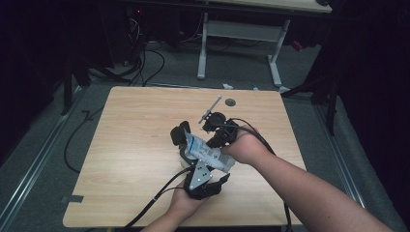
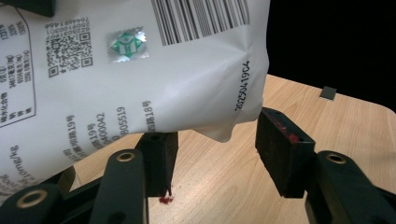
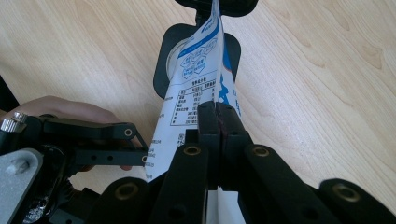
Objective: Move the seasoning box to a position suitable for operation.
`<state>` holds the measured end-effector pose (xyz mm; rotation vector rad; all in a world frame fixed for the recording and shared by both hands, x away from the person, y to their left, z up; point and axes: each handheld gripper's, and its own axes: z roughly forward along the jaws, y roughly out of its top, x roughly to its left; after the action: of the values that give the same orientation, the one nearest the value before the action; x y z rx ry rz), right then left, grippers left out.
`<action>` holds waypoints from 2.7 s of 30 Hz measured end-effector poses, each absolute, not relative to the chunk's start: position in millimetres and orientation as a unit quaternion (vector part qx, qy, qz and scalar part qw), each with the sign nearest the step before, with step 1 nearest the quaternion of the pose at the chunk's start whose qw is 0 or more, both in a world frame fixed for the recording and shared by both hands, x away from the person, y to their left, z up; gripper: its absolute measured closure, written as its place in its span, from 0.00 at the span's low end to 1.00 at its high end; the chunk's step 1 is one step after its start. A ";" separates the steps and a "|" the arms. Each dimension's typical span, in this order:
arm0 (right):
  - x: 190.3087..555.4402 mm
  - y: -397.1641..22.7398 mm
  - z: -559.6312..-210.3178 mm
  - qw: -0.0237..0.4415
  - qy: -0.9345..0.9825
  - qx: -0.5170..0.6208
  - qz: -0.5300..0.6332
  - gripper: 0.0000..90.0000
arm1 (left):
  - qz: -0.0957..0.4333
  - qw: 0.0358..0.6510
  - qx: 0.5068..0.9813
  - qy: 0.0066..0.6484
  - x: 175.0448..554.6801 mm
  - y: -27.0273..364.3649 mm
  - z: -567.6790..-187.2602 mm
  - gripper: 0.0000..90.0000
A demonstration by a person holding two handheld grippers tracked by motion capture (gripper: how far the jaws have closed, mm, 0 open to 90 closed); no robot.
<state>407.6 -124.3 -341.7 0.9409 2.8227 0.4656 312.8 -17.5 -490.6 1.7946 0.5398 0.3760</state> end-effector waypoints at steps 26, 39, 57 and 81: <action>402.9 -132.0 -345.1 0.066 0.929 0.322 0.168 1.00 | 0.137 0.564 0.779 0.237 313.5 -19.7 -500.0 0.50; 400.4 -137.6 -348.8 0.058 0.922 0.326 0.201 1.00 | 0.144 0.565 0.779 0.230 309.5 -4.4 -501.5 0.50; 398.9 -148.6 -354.3 0.060 0.914 0.328 0.231 1.00 | 0.160 0.568 0.768 0.248 309.6 50.7 -501.5 0.49; 392.4 -171.9 -359.2 0.060 0.891 0.339 0.296 1.00 | 0.191 0.572 0.743 0.291 310.1 126.2 -505.6 0.49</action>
<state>392.4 -171.9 -359.2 1.0246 2.6969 0.8953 310.1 126.2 -505.6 1.7422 0.6827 0.4476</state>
